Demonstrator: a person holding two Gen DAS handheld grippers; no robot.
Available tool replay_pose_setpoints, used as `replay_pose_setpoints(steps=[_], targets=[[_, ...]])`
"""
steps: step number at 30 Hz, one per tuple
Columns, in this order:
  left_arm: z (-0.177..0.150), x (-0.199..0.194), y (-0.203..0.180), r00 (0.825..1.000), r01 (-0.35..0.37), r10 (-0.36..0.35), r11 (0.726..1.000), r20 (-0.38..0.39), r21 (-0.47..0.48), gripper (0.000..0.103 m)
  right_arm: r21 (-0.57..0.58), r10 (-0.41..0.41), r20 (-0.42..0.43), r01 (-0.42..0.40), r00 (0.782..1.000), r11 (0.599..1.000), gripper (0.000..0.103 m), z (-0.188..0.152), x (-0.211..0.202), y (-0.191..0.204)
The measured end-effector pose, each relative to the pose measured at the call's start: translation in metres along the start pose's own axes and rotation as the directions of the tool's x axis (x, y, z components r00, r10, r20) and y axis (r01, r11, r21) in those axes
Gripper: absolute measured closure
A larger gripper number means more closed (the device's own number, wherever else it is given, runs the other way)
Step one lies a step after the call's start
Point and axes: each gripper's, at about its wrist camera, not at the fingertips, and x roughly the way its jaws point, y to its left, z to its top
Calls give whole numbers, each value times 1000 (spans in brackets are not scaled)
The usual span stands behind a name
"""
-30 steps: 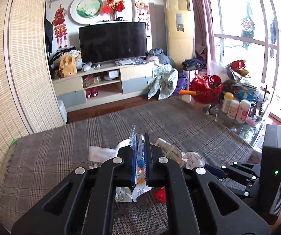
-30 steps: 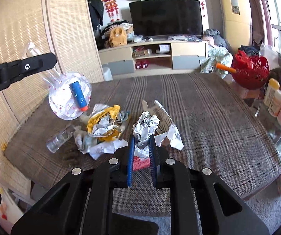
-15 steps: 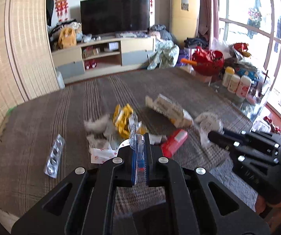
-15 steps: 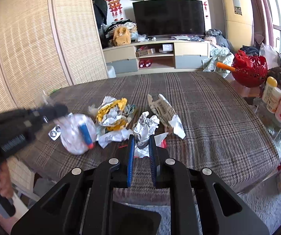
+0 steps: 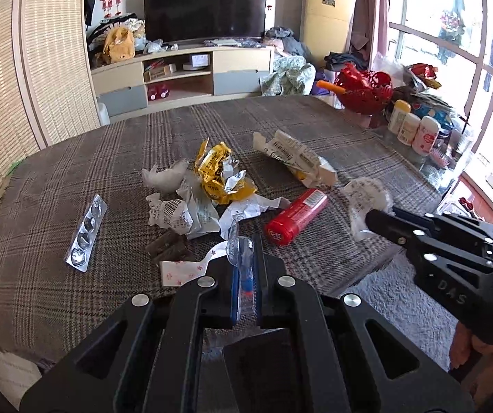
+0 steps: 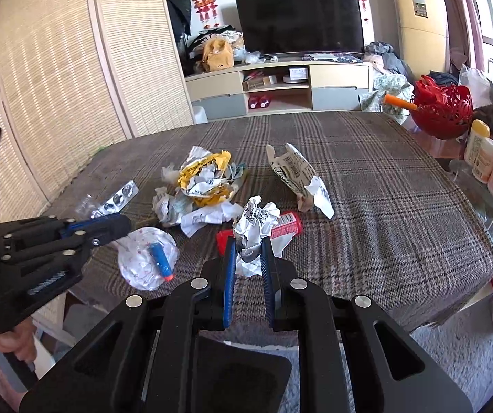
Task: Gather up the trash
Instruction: 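Carry the bottle and foil down to the black trash bin with both tools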
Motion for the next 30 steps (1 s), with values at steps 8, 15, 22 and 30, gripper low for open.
replay_pose_setpoints(steps=[8, 15, 22, 30], targets=[[-22, -57, -16, 998, 12, -14, 1000, 61, 21, 98, -57, 11, -16, -12, 1000, 998, 87, -25, -29, 18], [-67, -75, -29, 999, 43, -43, 999, 26, -10, 98, -59, 44, -79, -48, 996, 997, 87, -61, -52, 20], [-116, -54, -37, 994, 79, -85, 994, -75, -79, 98, -56, 58, -172, -68, 983, 996, 87, -105, -49, 23], [-176, -3, -35, 968, 104, -136, 982, -211, -157, 98, 14, 76, -297, -75, 952, 997, 87, -154, -11, 15]])
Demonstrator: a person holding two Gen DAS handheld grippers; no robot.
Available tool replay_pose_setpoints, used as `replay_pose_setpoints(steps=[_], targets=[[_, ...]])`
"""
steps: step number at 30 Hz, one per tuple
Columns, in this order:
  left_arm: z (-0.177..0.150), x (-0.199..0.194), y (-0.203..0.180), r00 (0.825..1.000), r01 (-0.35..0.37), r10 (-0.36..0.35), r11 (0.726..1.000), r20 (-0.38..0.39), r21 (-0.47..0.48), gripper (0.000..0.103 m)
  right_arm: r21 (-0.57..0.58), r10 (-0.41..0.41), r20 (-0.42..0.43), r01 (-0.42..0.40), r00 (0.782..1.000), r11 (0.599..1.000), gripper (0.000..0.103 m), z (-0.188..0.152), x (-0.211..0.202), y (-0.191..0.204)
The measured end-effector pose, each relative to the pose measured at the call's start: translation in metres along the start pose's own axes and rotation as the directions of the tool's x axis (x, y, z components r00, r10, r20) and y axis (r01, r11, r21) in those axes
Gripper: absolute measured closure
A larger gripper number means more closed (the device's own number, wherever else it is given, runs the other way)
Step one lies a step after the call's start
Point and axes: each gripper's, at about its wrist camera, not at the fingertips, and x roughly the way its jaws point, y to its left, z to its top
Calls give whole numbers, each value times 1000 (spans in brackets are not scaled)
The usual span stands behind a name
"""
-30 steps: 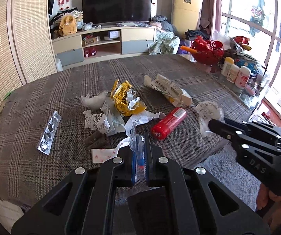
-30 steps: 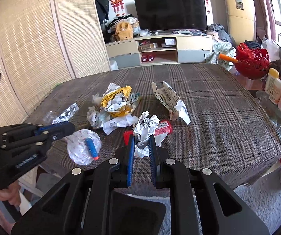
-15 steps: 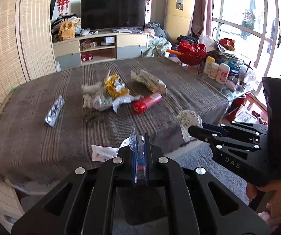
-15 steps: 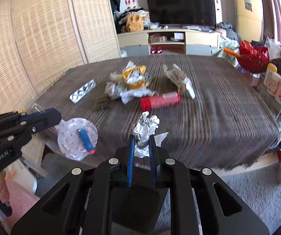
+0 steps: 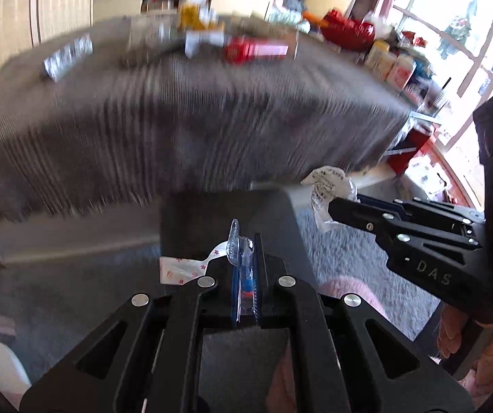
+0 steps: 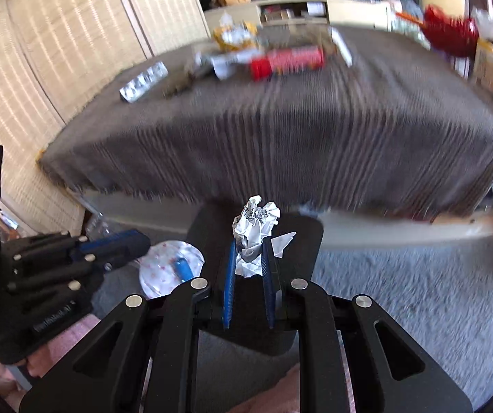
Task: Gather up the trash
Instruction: 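Carry the bottle and foil down to the black trash bin with both tools, then open both tools over the bin, dropping bottle and foil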
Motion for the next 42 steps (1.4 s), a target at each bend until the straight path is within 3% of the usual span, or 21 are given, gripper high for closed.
replay_pose_setpoints(steps=[6, 14, 15, 16, 17, 22, 28, 34, 42], targets=[[-10, 29, 10, 998, -2, 1, 1000, -60, -24, 98, 27, 6, -91, -3, 996, 1000, 87, -9, 35, -3], [-9, 42, 24, 995, -10, 4, 998, -99, -54, 96, 52, 16, -128, -9, 992, 999, 83, -2, 53, -1], [-10, 44, 25, 994, -16, 10, 998, -105, -57, 86, 59, 11, -128, -3, 992, 998, 78, -1, 54, -2], [-10, 45, 27, 994, -20, 13, 998, -109, -60, 71, 68, 6, -127, 2, 992, 998, 55, 0, 54, -4], [-10, 45, 28, 994, -23, 16, 998, -108, -63, 66, 83, 8, -119, 2, 993, 997, 35, 1, 54, -7], [-8, 39, 33, 994, -52, 45, 996, -98, -69, 46, 125, -11, -97, 23, 995, 992, 31, 8, 45, -19], [-4, 24, 34, 992, -107, 104, 993, -71, -46, 23, 157, -61, -55, 69, 997, 985, 7, 17, 28, -33], [1, 8, 34, 991, -132, 131, 990, -35, -44, 13, 163, -96, -28, 99, 995, 982, 4, 25, 13, -36], [14, -20, 41, 987, -155, 157, 986, 29, -65, 13, 169, -117, 43, 108, 992, 980, 4, 43, -13, -38]])
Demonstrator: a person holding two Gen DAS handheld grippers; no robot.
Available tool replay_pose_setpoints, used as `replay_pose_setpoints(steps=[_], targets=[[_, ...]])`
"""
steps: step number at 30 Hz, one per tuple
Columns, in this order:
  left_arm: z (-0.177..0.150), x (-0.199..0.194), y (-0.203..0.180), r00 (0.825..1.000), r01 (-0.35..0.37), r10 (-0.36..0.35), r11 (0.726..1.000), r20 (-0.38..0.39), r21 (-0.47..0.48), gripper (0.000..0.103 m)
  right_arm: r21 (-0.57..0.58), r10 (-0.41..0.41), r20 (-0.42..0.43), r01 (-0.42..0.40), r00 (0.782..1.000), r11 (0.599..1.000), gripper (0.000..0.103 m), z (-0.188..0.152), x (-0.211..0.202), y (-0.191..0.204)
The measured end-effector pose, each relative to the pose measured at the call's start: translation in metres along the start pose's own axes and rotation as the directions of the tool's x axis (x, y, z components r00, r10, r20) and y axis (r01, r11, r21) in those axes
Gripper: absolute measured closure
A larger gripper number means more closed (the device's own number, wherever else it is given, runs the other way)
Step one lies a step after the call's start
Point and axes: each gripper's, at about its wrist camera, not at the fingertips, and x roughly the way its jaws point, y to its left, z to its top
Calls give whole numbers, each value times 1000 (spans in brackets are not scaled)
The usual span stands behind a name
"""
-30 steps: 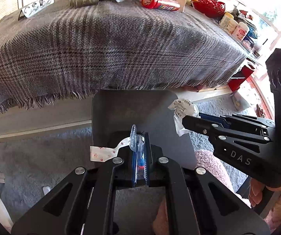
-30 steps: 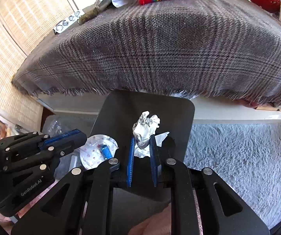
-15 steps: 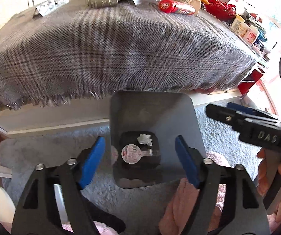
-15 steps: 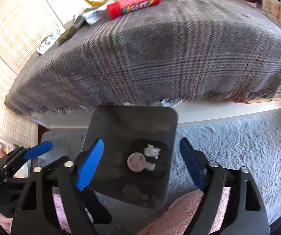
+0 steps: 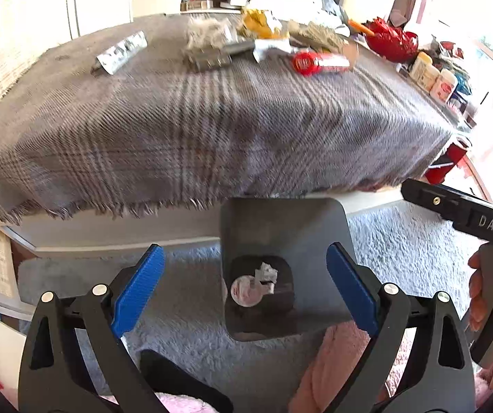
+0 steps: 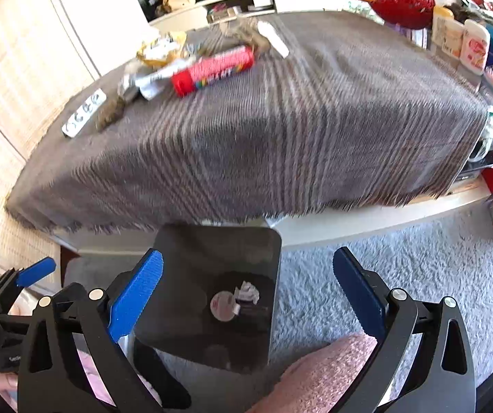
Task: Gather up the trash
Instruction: 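Open both tools over the bin, dropping bottle and foil, then grasp the dark cylinders with the left tool while the right tool grasps the red can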
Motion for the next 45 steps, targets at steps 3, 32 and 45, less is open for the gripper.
replay_pose_setpoints(steps=[3, 32, 45], targets=[[8, -8, 5, 1000, -12, 12, 1000, 21, 1, 13, -13, -7, 33, 7, 999, 1000, 4, 13, -7, 5], [118, 39, 39, 993, -99, 103, 992, 53, -83, 13, -115, -4, 67, 12, 998, 993, 4, 129, 68, 39], [138, 58, 44, 993, -103, 107, 991, 51, -80, 13, 36, 62, 50, -64, 997, 997, 6, 158, 93, 40]])
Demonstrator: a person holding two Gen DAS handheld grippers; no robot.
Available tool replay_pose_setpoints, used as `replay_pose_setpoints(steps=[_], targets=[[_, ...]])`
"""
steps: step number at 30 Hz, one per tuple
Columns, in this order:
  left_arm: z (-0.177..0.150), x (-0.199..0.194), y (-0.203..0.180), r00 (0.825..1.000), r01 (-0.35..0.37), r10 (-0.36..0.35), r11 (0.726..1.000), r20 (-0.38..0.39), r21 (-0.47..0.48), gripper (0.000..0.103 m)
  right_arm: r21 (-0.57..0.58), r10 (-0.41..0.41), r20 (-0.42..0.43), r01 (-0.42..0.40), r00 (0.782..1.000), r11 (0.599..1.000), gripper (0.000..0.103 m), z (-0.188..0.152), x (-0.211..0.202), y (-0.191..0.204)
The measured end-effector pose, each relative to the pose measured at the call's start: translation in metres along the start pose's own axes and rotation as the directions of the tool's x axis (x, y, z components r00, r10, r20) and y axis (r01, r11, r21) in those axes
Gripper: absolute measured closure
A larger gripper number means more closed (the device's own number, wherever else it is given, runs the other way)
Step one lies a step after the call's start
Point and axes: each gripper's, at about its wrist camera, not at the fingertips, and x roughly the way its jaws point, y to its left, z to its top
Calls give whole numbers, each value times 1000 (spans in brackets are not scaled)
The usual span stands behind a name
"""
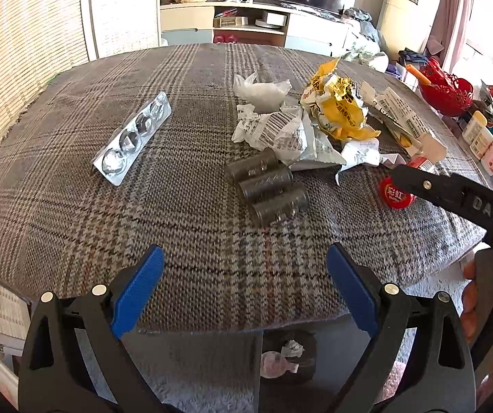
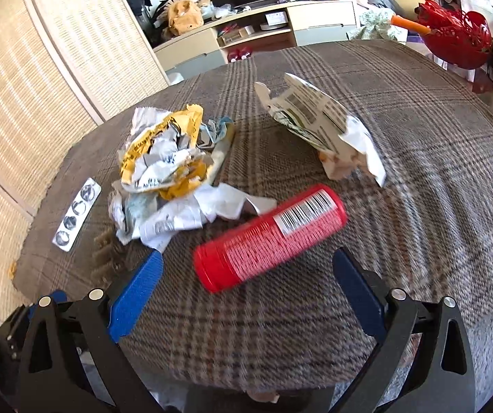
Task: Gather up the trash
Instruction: 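Grasp the dark cylinders with the left tool while the right tool grasps the red can, then carry the cylinders and red spray can down to the trash bin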
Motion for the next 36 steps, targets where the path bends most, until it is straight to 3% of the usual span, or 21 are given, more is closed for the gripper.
replay_pose_setpoints(steps=[4, 13, 15, 18, 23, 27, 30, 36], targets=[[7, 8, -1, 1000, 8, -8, 1000, 1, -2, 13, 5, -39, -8, 39, 999, 999, 24, 6, 8, -1], [21, 28, -7, 1000, 14, -14, 1000, 13, -11, 14, -72, -69, -20, 67, 997, 995, 25, 3, 8, 2], [26, 32, -8, 1000, 14, -13, 1000, 20, -14, 14, -116, -111, -8, 109, 994, 987, 26, -2, 12, 8], [31, 37, -10, 1000, -6, 6, 1000, 29, -11, 21, -156, -153, 26, 155, 988, 975, 29, -3, 15, 12], [34, 40, -13, 996, -82, 80, 996, 48, 25, 42, -172, -170, 55, 177, 984, 969, 51, -6, 10, 5], [29, 34, -9, 993, -101, 99, 995, 62, 27, 65, -173, -155, 49, 161, 987, 972, 62, -8, 1, -7], [25, 28, -2, 995, -84, 83, 996, 59, 16, 66, -167, -136, 41, 141, 990, 976, 68, -12, -6, -12], [7, 12, 0, 998, -46, 45, 999, 44, 26, 66, -138, -79, 18, 80, 997, 987, 69, -29, -26, -19]])
